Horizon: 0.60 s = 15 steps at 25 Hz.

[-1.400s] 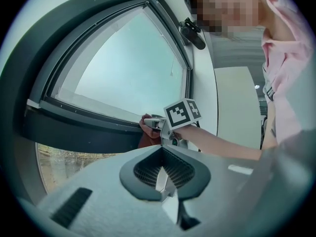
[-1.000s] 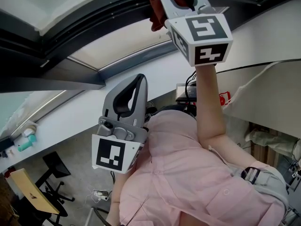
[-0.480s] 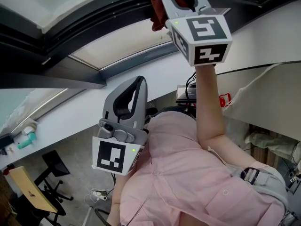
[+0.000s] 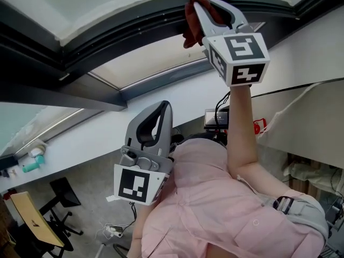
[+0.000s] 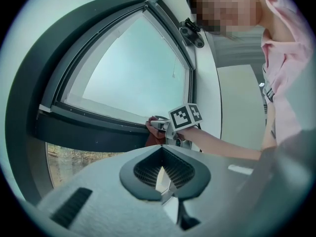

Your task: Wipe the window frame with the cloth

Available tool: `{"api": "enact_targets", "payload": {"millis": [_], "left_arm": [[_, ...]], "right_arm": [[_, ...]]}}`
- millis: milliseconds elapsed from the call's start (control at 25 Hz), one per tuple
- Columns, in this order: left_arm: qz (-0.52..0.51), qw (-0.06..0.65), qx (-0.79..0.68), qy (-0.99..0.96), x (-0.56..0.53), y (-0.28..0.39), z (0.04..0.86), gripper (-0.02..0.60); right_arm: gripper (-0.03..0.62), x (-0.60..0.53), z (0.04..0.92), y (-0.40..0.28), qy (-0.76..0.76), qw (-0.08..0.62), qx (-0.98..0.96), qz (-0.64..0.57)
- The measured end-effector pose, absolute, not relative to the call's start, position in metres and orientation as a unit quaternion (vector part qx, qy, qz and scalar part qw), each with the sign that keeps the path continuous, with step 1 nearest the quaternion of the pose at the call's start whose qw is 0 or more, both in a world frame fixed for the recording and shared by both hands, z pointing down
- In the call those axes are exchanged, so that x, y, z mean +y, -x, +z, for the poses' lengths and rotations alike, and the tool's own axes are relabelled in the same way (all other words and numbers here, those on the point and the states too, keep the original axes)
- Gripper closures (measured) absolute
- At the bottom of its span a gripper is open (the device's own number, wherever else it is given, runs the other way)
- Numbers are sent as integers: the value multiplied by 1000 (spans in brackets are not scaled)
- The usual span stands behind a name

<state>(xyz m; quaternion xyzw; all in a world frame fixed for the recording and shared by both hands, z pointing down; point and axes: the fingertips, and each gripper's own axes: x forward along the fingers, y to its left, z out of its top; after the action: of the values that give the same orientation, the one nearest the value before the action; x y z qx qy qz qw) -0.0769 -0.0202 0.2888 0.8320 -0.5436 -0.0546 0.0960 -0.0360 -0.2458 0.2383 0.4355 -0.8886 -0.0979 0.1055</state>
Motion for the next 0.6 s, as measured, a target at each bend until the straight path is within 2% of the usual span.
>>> {"api": "enact_targets", "payload": {"millis": [240, 480, 600], "left_arm": [[-42, 88, -543, -834, -18, 77, 291, 586], [-44, 86, -549, -831, -12, 76, 292, 586], [-39, 94, -550, -829, -6, 74, 297, 586]], "right_arm": [[530, -257, 237, 16, -467, 108, -872, -100], [528, -260, 233, -1, -508, 141, -835, -155], [528, -249, 233, -7, -507, 116, -843, -138]]}}
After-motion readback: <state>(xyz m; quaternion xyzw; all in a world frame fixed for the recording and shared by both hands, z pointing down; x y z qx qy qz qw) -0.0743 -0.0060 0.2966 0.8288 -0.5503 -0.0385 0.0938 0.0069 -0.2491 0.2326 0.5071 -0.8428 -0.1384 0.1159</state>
